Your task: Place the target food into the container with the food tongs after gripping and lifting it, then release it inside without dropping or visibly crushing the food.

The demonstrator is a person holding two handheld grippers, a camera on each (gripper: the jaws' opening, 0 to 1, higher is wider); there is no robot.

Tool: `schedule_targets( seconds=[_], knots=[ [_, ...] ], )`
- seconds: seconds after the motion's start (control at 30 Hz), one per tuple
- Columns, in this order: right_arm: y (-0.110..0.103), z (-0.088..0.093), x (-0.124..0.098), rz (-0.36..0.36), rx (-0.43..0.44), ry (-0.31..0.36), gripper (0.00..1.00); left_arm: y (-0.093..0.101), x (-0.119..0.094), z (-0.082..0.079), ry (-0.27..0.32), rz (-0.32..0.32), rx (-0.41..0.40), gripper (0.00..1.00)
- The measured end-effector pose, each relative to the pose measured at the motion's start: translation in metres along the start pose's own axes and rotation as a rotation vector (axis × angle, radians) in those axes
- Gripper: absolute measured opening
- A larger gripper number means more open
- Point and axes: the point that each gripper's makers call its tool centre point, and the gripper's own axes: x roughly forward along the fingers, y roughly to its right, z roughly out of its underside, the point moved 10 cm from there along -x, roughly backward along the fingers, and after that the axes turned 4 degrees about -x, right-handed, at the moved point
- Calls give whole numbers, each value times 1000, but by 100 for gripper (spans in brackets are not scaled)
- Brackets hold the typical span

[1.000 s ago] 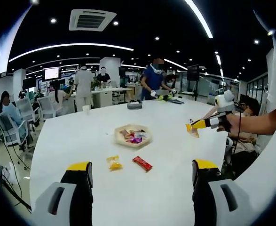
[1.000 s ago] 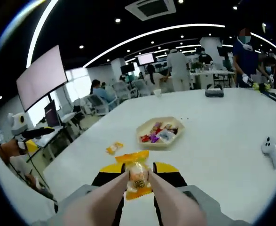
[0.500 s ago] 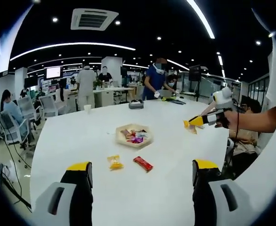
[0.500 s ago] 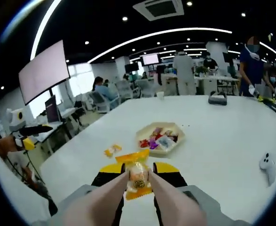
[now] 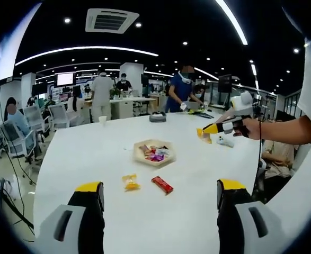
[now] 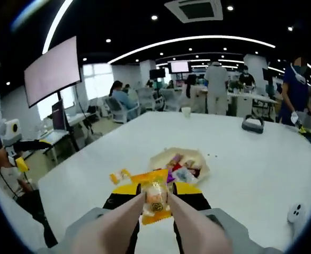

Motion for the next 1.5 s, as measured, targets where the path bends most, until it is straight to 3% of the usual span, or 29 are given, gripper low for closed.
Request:
schedule_targets(
  seconds=[0.2,0.53,0.8,1.13,1.3,1.5],
  knots=[
    [10,-12,23,-20,-48,-3,23,8,10,1,1,-13,-18,89],
    [27,-24,53,-49,-57,9,22,16,21,-3,22,-31,-31,92],
    [39,-28,65,-49,-69,-9,23,16,23,-4,36,-31,-49,96],
    [46,-30,79,-61,-74,-20,23,14,27,1,-8,-57,-50,99],
    [48,-28,80,-63,-75,-31,23,16,29,-2,28,-30,-106,99],
    [52,-28,81,-65,-87,-39,23,16,30,2,-17,-41,-149,100]
  ],
)
